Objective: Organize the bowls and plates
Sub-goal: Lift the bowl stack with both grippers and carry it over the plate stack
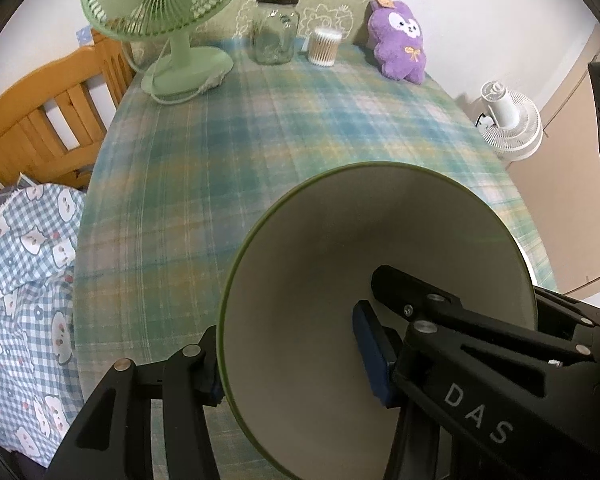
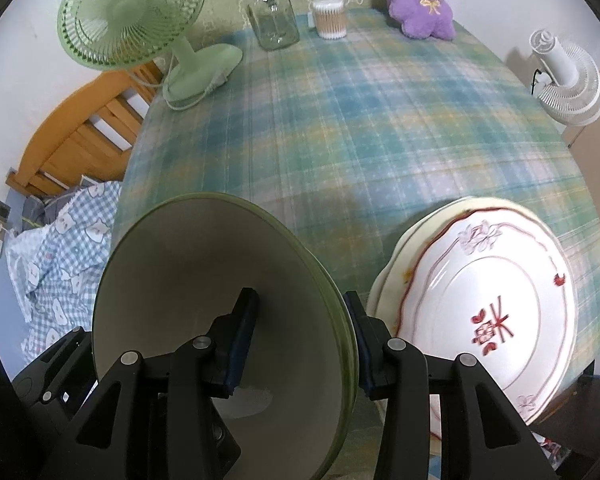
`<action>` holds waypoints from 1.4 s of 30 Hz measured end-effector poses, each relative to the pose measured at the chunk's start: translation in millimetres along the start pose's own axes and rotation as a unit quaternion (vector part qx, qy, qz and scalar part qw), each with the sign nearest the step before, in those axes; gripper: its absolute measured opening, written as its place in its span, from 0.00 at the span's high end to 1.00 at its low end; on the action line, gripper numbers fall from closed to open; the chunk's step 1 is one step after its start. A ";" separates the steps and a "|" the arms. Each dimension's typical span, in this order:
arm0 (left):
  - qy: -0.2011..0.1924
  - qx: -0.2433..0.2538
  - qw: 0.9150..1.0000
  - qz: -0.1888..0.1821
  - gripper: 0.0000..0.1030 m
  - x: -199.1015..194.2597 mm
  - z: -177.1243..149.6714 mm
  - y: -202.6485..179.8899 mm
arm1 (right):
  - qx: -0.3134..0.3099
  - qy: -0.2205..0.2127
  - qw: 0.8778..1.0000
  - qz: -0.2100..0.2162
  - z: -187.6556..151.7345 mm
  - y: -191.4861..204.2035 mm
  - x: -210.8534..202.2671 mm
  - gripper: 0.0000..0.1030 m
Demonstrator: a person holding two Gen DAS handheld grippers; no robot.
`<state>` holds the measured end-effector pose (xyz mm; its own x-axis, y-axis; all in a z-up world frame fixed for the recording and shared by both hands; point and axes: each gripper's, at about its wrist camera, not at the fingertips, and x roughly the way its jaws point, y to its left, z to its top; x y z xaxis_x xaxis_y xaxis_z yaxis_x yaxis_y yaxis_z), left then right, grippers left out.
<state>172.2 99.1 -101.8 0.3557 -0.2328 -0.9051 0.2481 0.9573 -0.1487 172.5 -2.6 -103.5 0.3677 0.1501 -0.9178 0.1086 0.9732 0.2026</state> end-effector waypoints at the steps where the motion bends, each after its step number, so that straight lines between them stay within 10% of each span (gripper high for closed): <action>1: -0.003 -0.001 1.000 0.001 0.50 -2.2 1.3 -2.6 | -0.002 -0.003 1.000 0.000 1.5 -1.9 -3.5 0.55; 42: -0.001 -0.051 0.998 0.020 0.50 31.3 7.2 -170.6 | -0.037 0.016 0.999 0.007 16.8 -167.5 -41.2 0.55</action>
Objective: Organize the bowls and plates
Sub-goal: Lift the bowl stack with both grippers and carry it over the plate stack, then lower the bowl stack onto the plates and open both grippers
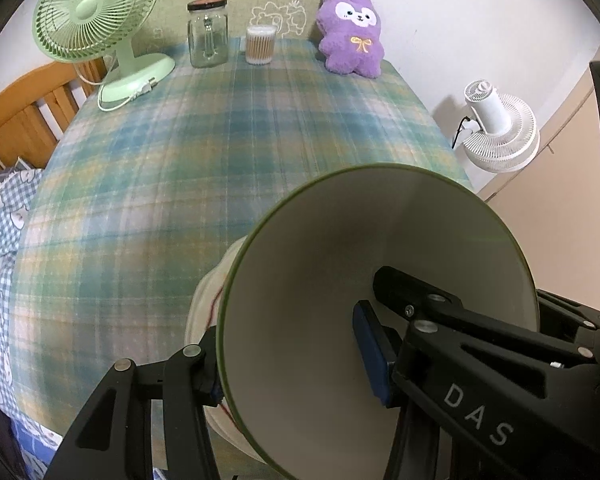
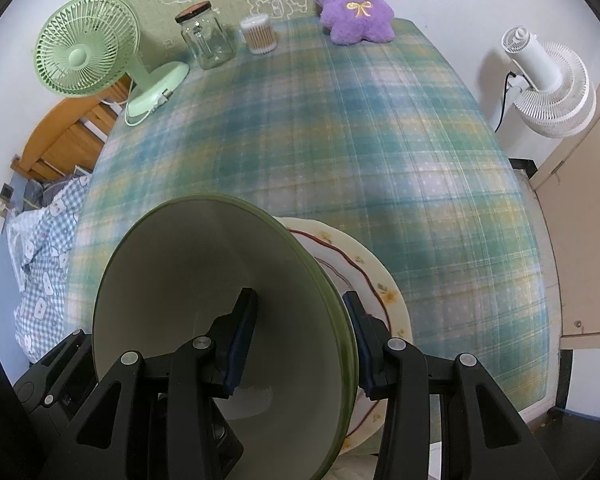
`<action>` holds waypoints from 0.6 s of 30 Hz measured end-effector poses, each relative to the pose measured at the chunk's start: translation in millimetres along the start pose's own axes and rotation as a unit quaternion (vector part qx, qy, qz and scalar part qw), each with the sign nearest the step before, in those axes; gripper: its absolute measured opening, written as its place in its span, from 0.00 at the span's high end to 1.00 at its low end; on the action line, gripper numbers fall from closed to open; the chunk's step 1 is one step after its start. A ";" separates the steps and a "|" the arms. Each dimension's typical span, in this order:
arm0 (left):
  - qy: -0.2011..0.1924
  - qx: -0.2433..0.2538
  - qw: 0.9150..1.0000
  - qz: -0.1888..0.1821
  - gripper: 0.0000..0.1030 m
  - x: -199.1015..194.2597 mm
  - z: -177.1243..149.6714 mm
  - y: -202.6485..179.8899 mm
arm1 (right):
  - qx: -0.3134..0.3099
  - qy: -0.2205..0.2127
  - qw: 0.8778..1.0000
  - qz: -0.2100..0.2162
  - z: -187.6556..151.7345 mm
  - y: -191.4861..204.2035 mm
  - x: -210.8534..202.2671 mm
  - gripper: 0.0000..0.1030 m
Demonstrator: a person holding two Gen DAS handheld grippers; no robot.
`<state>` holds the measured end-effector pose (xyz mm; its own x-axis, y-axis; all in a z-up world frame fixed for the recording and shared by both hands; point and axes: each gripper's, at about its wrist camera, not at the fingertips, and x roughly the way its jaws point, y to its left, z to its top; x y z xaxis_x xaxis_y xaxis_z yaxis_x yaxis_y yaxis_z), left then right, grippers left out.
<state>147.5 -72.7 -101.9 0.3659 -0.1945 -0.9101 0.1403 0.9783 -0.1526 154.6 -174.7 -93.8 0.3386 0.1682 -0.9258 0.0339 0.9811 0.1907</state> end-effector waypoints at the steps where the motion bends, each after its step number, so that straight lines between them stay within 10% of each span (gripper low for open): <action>1: 0.002 -0.002 1.000 0.001 0.50 1.4 -1.3 -1.2 | 0.000 0.002 1.000 0.001 -0.5 -2.1 1.6 0.55; 18: 0.009 -0.010 0.999 0.031 0.50 15.7 -8.8 -7.1 | -0.004 0.022 1.000 0.020 -4.2 -11.2 21.9 0.55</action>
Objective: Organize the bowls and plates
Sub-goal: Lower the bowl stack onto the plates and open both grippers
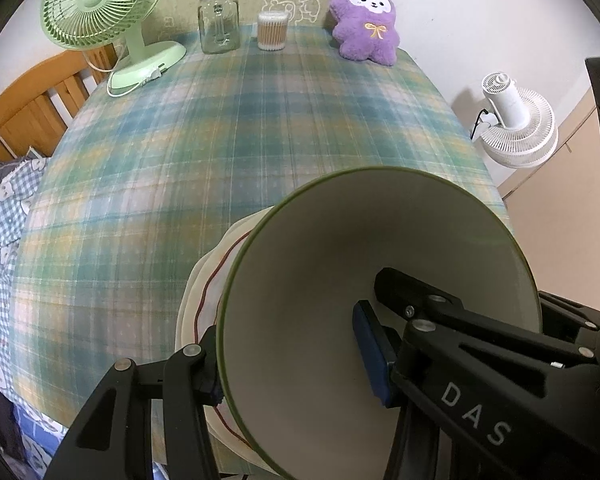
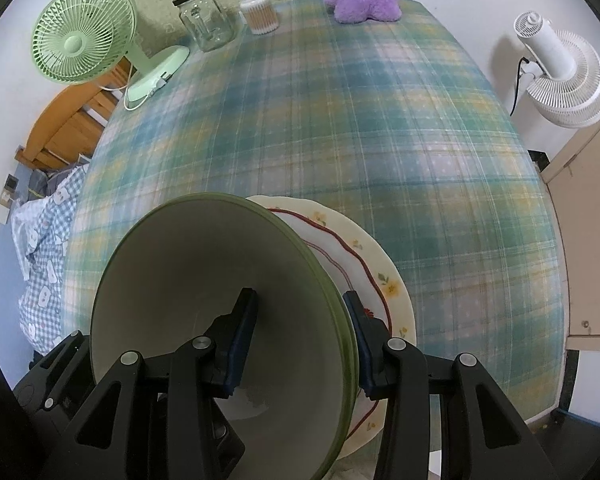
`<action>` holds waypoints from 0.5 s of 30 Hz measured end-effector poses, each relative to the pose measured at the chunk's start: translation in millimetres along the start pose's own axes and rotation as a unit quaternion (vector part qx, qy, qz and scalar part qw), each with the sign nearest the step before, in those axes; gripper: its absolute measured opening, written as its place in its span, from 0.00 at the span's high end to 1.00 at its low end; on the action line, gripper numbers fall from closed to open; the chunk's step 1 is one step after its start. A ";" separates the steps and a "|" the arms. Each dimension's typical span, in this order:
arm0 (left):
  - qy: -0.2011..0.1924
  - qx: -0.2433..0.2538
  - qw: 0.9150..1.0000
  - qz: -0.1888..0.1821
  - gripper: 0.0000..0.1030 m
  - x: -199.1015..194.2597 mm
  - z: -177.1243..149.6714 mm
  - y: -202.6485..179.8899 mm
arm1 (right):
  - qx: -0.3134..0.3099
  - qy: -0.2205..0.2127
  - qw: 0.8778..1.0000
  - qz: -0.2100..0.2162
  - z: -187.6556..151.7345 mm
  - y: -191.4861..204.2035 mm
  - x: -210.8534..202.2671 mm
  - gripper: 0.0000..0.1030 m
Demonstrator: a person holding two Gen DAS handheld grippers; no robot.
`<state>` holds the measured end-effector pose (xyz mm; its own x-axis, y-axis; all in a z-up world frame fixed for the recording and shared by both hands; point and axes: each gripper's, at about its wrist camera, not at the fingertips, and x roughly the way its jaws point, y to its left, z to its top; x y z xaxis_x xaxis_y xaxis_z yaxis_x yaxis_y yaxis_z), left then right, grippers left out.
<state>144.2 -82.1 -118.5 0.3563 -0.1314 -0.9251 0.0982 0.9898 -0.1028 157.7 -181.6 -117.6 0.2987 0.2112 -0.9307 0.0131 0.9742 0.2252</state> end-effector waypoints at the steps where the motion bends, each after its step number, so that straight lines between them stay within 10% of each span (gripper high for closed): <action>1: 0.000 0.000 1.000 0.000 0.50 0.4 0.2 0.1 | 0.001 0.000 1.000 0.001 0.1 -0.6 0.0 0.55; 15: -0.004 -0.002 1.000 0.008 0.44 -0.3 -3.3 -0.1 | -0.003 -0.008 1.000 0.007 -1.7 -0.2 -0.4 0.53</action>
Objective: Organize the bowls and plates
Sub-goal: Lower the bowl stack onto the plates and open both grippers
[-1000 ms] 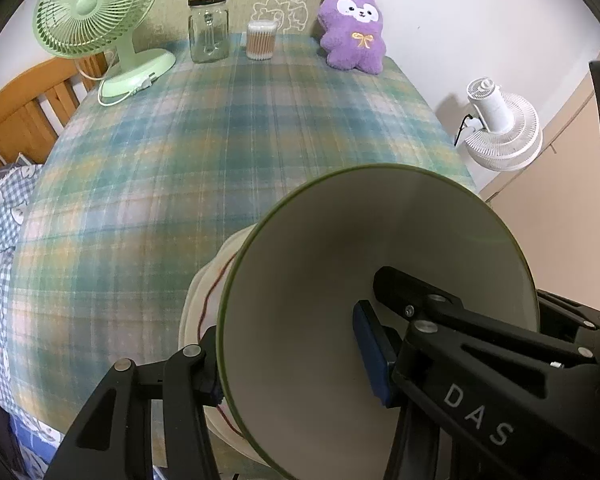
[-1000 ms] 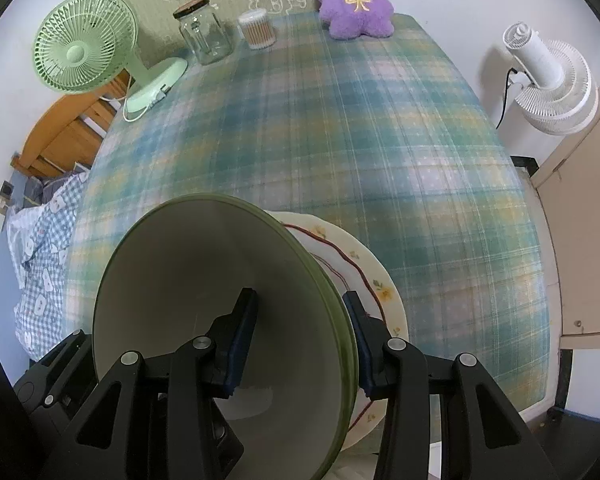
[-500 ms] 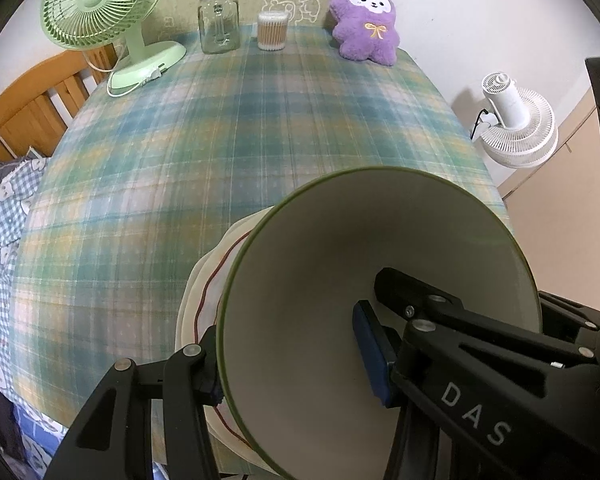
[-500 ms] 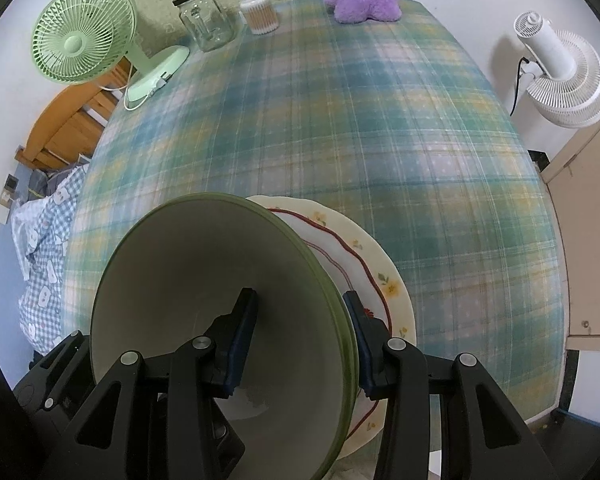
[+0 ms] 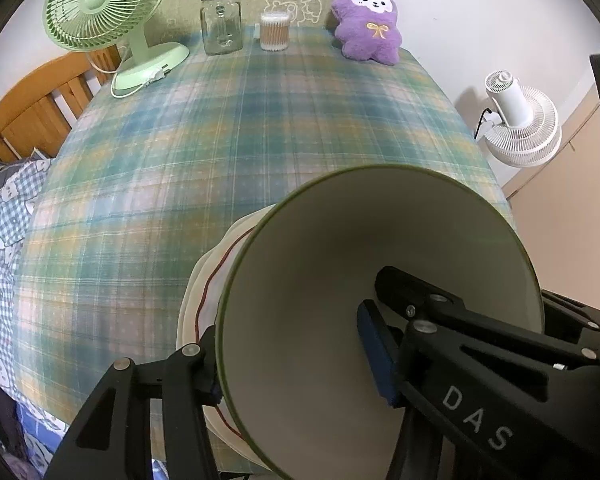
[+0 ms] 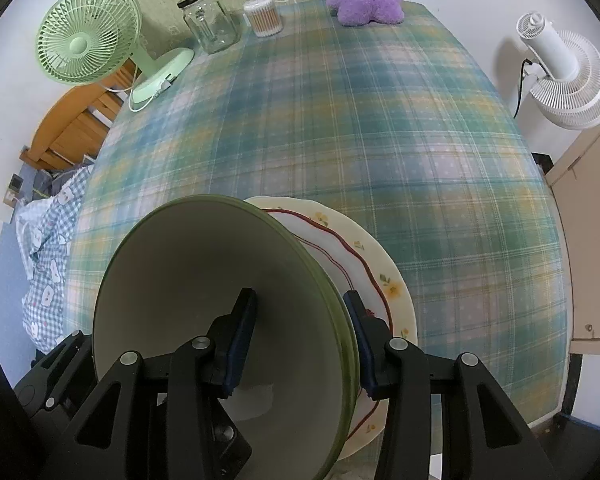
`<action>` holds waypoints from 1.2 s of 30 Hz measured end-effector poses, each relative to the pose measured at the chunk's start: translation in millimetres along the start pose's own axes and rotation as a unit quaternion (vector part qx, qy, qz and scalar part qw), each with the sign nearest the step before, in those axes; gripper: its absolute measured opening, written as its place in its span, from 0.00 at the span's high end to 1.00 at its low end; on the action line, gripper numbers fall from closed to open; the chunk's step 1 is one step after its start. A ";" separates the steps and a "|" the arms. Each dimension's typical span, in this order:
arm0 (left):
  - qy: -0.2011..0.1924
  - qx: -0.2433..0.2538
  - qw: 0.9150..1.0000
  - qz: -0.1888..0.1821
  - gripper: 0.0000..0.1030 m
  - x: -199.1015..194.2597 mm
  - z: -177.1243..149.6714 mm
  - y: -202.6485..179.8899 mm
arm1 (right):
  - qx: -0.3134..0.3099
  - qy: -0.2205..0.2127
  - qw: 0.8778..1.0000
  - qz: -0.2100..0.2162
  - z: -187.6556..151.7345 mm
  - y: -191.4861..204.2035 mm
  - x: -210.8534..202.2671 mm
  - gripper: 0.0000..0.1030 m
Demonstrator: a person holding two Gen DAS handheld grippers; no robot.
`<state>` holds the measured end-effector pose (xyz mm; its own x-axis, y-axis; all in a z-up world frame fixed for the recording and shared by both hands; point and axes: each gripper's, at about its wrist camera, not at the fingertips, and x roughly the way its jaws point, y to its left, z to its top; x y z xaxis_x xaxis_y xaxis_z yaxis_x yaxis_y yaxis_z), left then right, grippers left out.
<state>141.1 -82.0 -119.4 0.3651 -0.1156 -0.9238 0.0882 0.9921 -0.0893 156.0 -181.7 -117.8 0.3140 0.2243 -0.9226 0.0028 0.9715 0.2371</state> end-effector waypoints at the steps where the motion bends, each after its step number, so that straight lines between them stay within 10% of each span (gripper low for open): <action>1: -0.001 -0.001 1.000 -0.001 0.44 0.0 -0.3 0.7 | 0.000 -0.002 1.000 -0.001 -0.6 0.7 -0.2 0.53; 18: -0.061 0.011 0.998 0.013 0.23 -40.9 9.7 -2.0 | -0.037 -0.077 0.995 -0.059 4.8 12.5 -46.0 0.29; 36: -0.152 0.041 0.987 0.034 0.09 -105.0 11.5 54.0 | -0.019 -0.161 0.982 -0.097 -8.7 71.0 -95.9 0.28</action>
<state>118.2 -16.8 -23.0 0.6334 -0.0714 -0.7706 0.1240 0.9922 0.0099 117.9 -133.6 -15.1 0.5951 0.0042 -0.8036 0.0587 0.9971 0.0487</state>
